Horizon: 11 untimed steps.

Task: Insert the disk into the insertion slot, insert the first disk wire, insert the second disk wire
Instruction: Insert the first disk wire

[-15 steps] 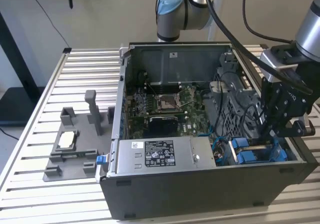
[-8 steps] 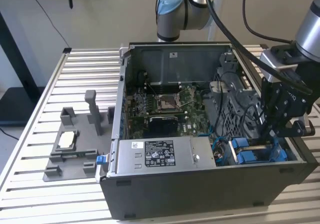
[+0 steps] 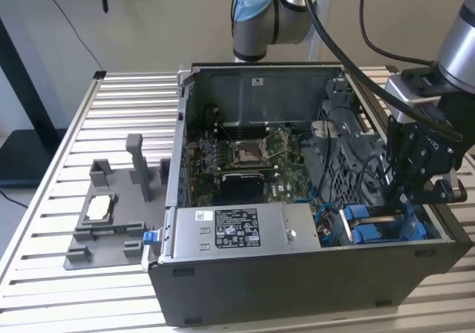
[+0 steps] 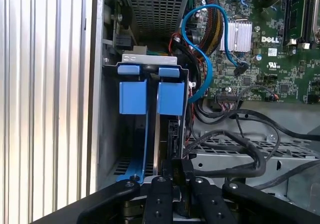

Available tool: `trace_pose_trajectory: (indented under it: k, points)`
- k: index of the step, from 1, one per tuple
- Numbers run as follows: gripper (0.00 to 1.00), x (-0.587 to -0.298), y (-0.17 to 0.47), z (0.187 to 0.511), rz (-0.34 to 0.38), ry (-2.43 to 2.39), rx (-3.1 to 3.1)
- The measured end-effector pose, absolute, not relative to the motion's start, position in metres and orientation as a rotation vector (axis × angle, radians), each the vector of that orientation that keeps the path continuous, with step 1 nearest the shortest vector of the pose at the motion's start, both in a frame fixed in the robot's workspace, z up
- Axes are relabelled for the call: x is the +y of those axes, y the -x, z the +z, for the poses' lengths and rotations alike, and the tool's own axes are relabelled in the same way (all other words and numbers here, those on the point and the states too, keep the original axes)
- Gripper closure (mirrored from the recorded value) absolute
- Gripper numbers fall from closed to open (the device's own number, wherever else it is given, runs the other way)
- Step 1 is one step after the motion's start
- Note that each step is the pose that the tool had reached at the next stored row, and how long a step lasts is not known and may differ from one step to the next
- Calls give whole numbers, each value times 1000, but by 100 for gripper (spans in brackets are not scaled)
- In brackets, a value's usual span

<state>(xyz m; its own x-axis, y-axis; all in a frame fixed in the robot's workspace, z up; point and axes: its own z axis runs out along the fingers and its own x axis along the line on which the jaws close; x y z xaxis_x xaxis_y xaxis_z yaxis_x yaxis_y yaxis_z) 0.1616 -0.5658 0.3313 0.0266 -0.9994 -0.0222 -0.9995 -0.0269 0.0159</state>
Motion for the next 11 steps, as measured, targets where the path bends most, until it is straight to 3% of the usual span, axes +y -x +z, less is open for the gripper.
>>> trace_pose_trajectory:
  k: [2,3,11]
  points:
    - [80,-566,-162,330,44,2247,2188]
    - [73,-566,-162,330,43,2247,2188]
    - [73,-566,-162,354,47,2250,2191]
